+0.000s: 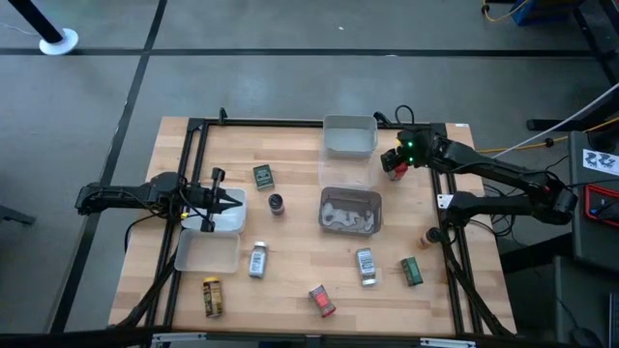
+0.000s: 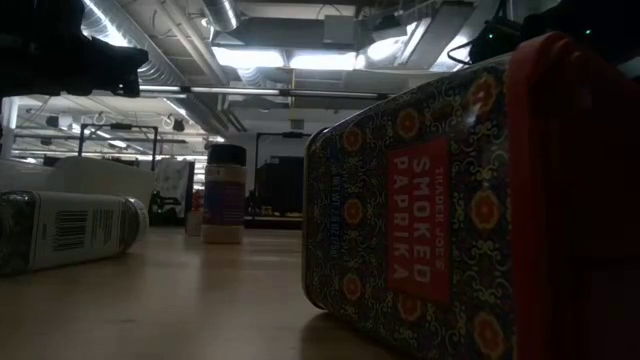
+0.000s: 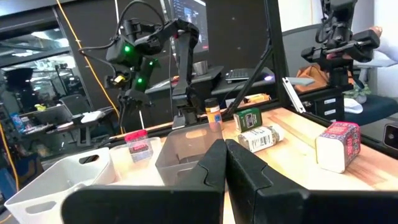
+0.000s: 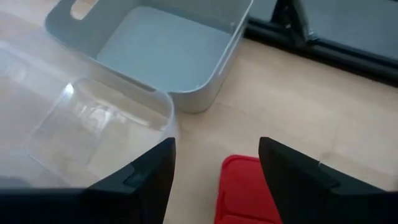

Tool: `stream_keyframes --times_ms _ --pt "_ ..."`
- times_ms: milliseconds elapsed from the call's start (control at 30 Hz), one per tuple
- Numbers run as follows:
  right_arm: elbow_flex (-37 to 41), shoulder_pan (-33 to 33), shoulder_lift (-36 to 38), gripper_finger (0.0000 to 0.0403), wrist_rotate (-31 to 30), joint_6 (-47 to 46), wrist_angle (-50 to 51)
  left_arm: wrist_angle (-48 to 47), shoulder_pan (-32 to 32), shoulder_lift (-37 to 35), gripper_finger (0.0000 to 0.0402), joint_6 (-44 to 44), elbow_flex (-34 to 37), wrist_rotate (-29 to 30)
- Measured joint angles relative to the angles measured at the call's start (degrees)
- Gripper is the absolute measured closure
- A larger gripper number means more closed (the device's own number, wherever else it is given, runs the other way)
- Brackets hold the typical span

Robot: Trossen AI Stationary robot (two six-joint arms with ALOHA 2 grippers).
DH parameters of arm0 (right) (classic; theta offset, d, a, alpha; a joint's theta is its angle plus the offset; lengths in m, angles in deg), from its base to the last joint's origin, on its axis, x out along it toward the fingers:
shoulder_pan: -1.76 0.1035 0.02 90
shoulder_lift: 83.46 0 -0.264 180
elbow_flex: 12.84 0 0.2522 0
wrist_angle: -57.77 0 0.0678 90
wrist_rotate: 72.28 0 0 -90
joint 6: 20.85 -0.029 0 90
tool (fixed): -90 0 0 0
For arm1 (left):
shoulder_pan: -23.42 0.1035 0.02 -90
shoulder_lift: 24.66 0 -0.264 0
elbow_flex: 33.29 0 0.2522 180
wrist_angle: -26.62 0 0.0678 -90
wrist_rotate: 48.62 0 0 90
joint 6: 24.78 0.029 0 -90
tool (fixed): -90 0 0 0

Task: Sort spices by type
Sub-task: Put the top red seasoning can into the gray bin

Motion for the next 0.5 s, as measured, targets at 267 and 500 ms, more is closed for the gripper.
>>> stream_keyframes --times_ms 267,500 --pt "0.0 0.02 -0.57 0.0171 1.69 0.17 0.28 -0.02 0.0 0.0 0.0402 0.41 0.0 0.0" --pt "0.0 0.02 -0.7 0.0171 -1.67 0.18 0.33 -0.04 0.0 0.0 0.0402 0.44 0.0 0.0"
